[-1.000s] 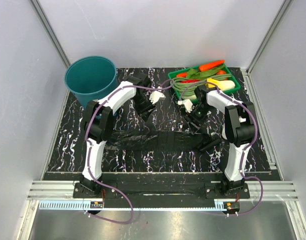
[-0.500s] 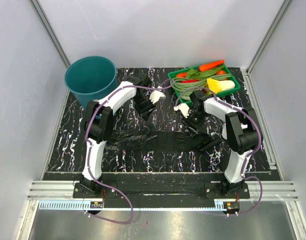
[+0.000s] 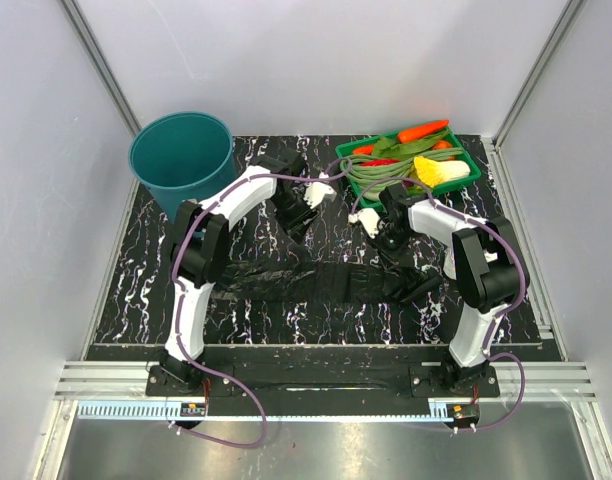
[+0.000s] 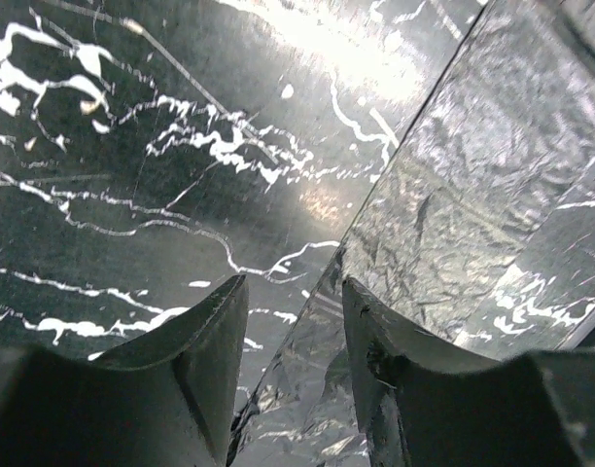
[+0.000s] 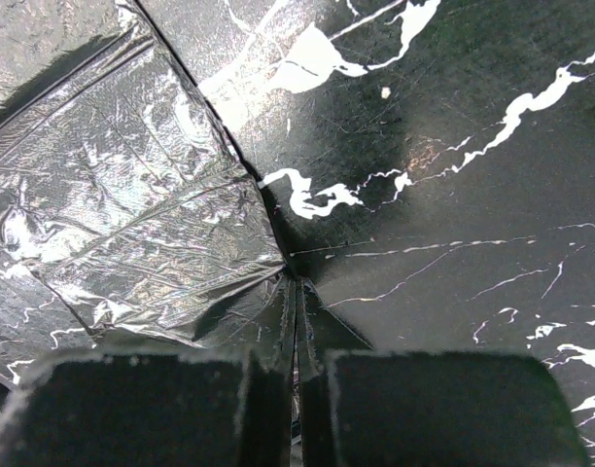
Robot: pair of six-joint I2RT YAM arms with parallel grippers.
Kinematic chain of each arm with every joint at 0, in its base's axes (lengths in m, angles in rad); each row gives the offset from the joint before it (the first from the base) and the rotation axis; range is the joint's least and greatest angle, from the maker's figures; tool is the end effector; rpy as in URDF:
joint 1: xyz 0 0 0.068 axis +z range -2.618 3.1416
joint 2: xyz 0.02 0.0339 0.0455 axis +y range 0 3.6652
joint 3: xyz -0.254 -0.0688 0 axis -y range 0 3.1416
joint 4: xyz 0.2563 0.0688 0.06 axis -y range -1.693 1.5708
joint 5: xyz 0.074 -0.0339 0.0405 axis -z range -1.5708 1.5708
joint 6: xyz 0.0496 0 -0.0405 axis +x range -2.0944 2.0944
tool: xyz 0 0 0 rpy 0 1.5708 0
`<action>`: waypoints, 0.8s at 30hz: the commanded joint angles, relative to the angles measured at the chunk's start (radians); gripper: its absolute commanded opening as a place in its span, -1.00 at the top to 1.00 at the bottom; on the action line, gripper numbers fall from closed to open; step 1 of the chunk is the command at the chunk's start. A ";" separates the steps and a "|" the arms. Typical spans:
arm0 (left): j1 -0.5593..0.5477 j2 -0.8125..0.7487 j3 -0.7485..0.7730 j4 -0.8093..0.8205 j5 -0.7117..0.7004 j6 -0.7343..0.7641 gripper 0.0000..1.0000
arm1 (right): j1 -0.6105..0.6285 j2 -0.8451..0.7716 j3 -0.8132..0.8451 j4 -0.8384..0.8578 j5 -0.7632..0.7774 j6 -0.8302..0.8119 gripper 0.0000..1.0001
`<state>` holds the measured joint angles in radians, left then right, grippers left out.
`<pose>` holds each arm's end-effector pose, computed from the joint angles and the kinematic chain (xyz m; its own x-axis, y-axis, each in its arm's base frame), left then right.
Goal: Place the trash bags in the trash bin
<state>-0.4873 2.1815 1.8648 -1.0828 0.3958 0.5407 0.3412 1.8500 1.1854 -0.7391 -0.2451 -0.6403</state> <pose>0.3872 -0.2268 0.1808 -0.4942 0.7994 -0.3417 0.8684 0.4351 -0.2380 0.3249 0.1281 0.1264 -0.5285 -0.8027 -0.2763 -0.8460 0.5251 0.0925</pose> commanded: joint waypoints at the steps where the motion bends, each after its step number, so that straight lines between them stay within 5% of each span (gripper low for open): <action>1: -0.017 -0.022 0.049 0.084 0.115 -0.076 0.04 | 0.016 -0.001 -0.004 -0.005 -0.007 0.037 1.00; 14: -0.019 0.038 0.070 0.199 0.474 -0.162 -0.19 | 0.015 -0.149 0.103 -0.114 -0.043 0.134 1.00; 24: -0.071 0.053 0.043 0.294 0.542 -0.168 -0.41 | 0.015 -0.233 0.105 -0.146 -0.089 0.169 1.00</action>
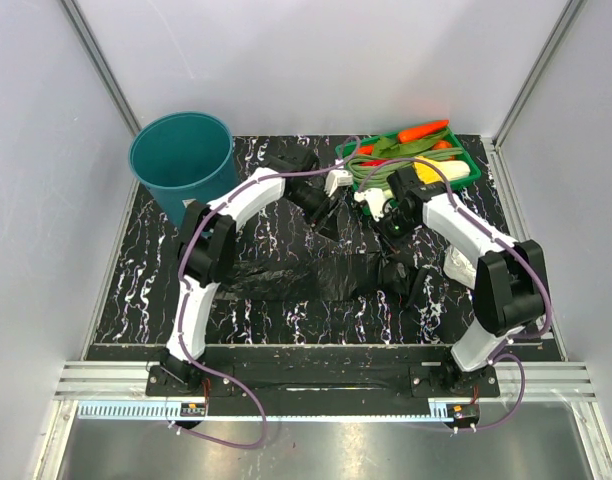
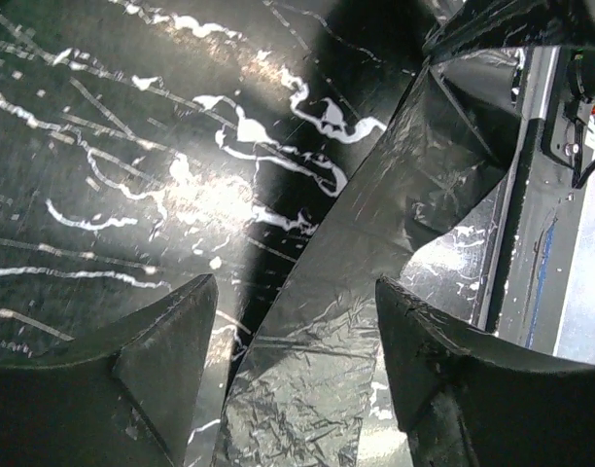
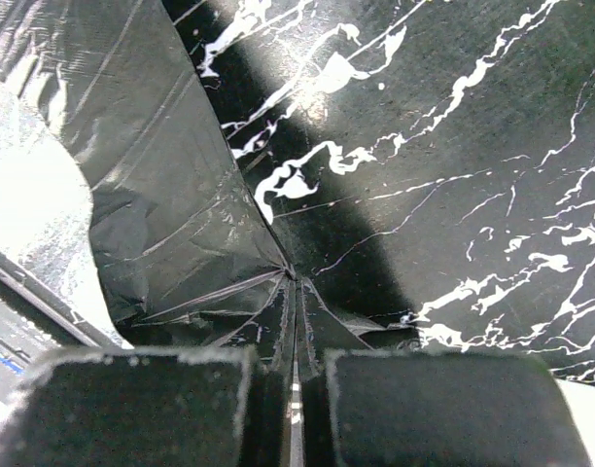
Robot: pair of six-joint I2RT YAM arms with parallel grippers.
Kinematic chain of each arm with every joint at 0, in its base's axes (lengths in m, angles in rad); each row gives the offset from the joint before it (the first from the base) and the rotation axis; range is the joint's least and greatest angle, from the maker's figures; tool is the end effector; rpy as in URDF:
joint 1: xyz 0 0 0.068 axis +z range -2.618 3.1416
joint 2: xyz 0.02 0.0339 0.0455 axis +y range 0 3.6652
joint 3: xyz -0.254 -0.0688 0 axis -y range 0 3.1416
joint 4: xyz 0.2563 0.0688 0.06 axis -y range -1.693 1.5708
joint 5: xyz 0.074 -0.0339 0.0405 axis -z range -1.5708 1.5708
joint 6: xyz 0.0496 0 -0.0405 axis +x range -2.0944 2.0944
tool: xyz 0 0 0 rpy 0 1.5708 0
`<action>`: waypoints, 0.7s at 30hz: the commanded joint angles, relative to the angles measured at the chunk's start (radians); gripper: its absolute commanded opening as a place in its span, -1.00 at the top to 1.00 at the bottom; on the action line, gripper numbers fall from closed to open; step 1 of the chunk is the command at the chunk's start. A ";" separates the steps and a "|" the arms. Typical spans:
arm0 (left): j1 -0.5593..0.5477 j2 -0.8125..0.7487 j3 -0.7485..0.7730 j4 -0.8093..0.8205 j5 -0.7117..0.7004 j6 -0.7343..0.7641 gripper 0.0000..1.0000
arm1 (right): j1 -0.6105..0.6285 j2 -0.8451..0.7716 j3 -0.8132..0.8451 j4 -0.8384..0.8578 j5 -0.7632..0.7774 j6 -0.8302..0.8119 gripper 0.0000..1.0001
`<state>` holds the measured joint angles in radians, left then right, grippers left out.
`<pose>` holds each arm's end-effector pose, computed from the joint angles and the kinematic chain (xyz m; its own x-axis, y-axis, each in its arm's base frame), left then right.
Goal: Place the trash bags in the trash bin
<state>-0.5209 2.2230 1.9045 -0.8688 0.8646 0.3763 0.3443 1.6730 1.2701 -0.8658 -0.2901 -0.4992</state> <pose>0.3942 -0.2697 0.1936 -0.5387 0.5840 -0.6073 0.8256 0.2221 -0.5187 0.3166 0.1286 0.2049 -0.5958 -0.7010 -0.3919 -0.7845 0.6124 0.0973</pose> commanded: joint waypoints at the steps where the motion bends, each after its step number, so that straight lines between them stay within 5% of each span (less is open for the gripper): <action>1: -0.045 0.021 0.011 0.086 0.073 -0.010 -0.46 | 0.012 -0.062 0.018 -0.019 -0.049 0.034 1.00; 7: -0.082 0.095 0.096 0.011 0.137 0.070 -0.60 | 0.012 -0.099 0.014 -0.019 -0.050 0.060 1.00; 21: -0.093 0.087 -0.010 0.074 0.231 0.105 -0.69 | 0.012 -0.153 -0.020 -0.009 -0.044 0.099 1.00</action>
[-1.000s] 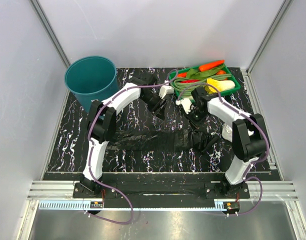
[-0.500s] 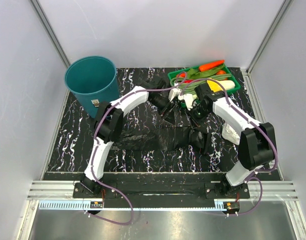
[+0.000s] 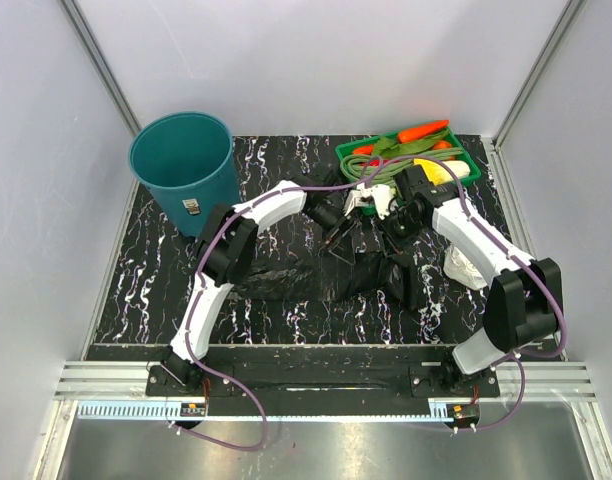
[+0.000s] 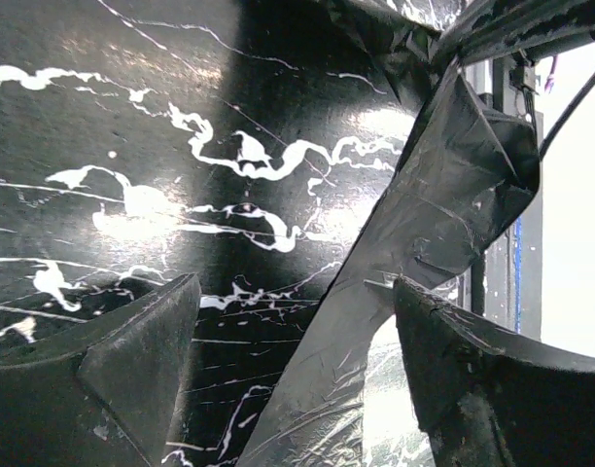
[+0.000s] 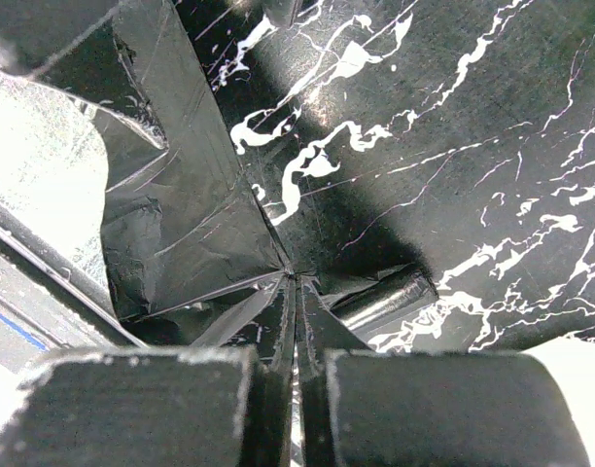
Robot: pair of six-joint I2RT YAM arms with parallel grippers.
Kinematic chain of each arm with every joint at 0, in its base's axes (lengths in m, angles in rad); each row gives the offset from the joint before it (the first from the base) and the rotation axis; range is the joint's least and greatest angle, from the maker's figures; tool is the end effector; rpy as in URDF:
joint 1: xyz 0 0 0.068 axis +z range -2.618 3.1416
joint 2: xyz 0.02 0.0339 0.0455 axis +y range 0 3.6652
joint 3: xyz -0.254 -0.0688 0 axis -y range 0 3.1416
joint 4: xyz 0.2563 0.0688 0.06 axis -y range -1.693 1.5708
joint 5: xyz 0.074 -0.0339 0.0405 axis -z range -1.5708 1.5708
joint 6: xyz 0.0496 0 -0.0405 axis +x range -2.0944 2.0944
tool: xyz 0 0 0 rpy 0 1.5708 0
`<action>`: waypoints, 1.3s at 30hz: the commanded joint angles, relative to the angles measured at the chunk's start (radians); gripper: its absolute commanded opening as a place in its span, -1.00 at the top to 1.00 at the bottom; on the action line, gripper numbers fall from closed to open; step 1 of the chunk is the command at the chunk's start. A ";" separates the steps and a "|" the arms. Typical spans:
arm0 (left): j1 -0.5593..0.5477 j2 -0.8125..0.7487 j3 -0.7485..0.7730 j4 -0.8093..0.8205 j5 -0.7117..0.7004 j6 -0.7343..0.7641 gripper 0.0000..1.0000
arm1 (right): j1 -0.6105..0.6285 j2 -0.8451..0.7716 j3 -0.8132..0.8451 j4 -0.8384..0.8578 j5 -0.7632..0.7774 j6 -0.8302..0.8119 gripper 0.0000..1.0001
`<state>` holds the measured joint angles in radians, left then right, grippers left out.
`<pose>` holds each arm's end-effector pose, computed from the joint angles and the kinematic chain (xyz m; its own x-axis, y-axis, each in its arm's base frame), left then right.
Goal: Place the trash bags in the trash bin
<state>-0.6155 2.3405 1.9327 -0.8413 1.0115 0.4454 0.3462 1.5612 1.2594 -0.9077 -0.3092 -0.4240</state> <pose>0.3738 -0.3158 0.1542 -0.4728 0.6143 -0.6318 0.8076 0.0153 -0.5895 0.2987 0.1238 0.2352 -0.6274 -0.6429 -0.4393 -0.7489 0.6529 0.1140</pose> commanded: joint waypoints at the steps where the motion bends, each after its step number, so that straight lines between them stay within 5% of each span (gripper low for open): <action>1: 0.002 -0.032 -0.049 0.057 0.090 0.036 -0.70 | 0.010 -0.043 -0.009 0.035 -0.028 0.027 1.00; 4: 0.002 -0.030 -0.057 0.064 0.117 0.027 -0.67 | 0.011 -0.047 -0.014 0.035 -0.027 0.033 1.00; 12: -0.004 -0.006 -0.061 0.064 0.187 0.001 -0.13 | 0.010 -0.058 -0.034 0.061 -0.031 0.063 1.00; 23: -0.015 0.006 -0.097 0.096 0.223 -0.019 -0.23 | 0.010 -0.082 -0.044 0.070 -0.025 0.076 1.00; 29: -0.015 0.016 -0.095 0.114 0.243 -0.028 0.38 | 0.010 -0.089 -0.049 0.070 -0.018 0.076 1.00; 32: -0.012 0.006 -0.112 0.114 0.243 -0.025 0.97 | 0.010 -0.092 -0.052 0.072 -0.007 0.070 1.00; 39: 0.017 -0.053 -0.143 0.070 0.168 -0.007 1.00 | 0.008 -0.090 -0.071 0.070 -0.027 0.067 0.89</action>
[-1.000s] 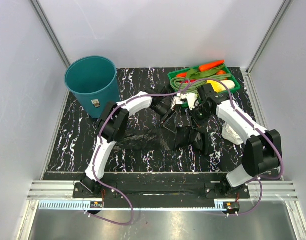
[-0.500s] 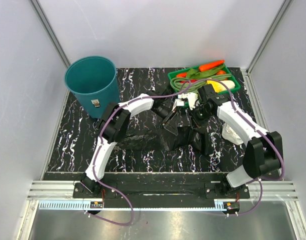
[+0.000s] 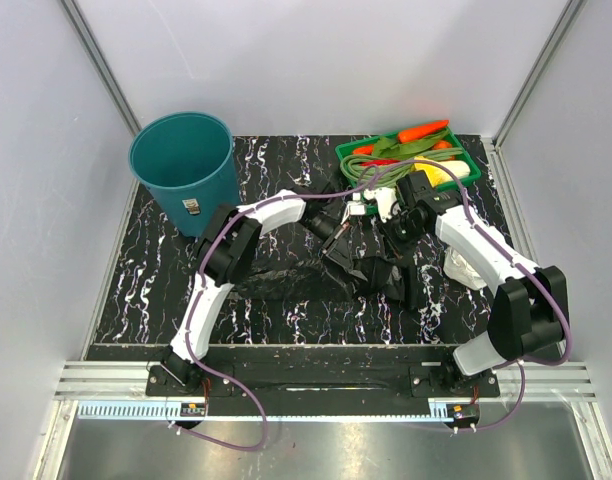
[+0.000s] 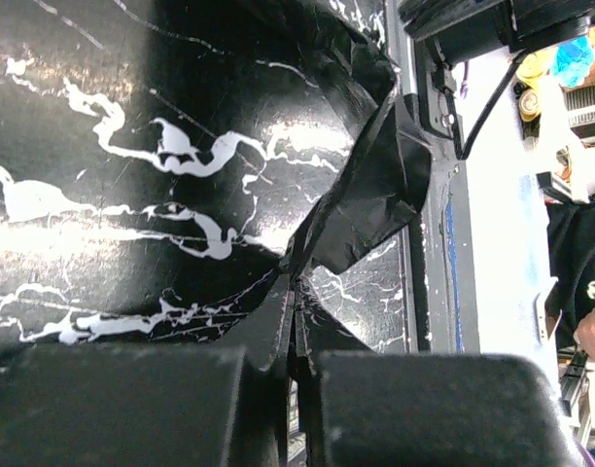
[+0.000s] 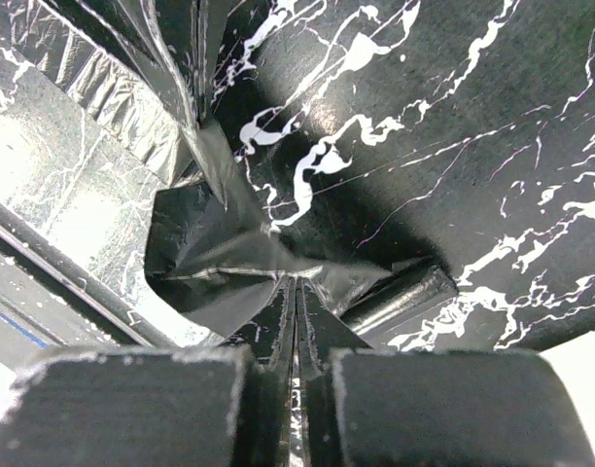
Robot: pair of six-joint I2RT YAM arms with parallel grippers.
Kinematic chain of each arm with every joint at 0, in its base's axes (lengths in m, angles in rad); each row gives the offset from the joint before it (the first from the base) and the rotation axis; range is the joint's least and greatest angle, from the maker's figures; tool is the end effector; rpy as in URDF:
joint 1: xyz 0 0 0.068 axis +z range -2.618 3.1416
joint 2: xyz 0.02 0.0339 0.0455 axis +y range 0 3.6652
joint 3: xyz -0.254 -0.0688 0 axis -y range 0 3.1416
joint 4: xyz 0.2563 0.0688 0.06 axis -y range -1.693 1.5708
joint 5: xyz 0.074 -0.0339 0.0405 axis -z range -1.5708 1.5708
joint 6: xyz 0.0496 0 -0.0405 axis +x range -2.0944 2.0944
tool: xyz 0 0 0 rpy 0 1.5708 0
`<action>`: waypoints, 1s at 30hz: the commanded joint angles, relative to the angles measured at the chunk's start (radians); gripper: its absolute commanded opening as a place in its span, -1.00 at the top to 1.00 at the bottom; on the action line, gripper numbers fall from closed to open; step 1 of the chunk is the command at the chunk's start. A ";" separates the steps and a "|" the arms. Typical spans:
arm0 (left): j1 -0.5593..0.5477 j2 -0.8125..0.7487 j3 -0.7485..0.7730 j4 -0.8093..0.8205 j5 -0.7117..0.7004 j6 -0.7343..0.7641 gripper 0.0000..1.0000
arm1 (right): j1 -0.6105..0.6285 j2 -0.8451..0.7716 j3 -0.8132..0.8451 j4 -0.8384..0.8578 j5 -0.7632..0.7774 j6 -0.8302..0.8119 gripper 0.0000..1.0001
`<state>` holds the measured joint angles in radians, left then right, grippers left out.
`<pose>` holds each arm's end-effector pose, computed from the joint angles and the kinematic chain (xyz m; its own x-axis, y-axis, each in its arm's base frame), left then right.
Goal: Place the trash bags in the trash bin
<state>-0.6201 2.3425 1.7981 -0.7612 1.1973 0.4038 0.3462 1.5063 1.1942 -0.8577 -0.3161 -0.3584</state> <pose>0.3570 -0.3116 0.1253 -0.5609 0.5767 -0.5941 0.6862 -0.0777 -0.7233 0.2894 0.1208 0.2338 -0.6579 -0.5917 -0.4659 -0.7127 0.6891 0.1311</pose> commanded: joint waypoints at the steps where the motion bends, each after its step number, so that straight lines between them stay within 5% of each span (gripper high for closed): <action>1: 0.025 -0.064 -0.008 -0.019 -0.036 0.039 1.00 | 0.008 -0.037 -0.004 0.020 -0.024 0.004 0.76; 5: 0.036 -0.103 -0.008 -0.042 -0.116 0.052 1.00 | -0.016 -0.038 0.018 0.019 -0.087 0.022 0.07; 11: 0.037 -0.138 -0.003 -0.064 -0.165 0.062 1.00 | -0.070 -0.008 0.070 -0.027 -0.299 0.003 -0.38; 30: 0.033 -0.229 -0.065 -0.128 -0.183 0.173 1.00 | -0.087 0.149 0.064 0.097 -0.399 -0.143 -0.47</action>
<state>-0.5831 2.1792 1.7466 -0.8860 1.0164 0.5282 0.2665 1.6257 1.2499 -0.8089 -0.6621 -0.4503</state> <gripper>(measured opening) 0.013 0.732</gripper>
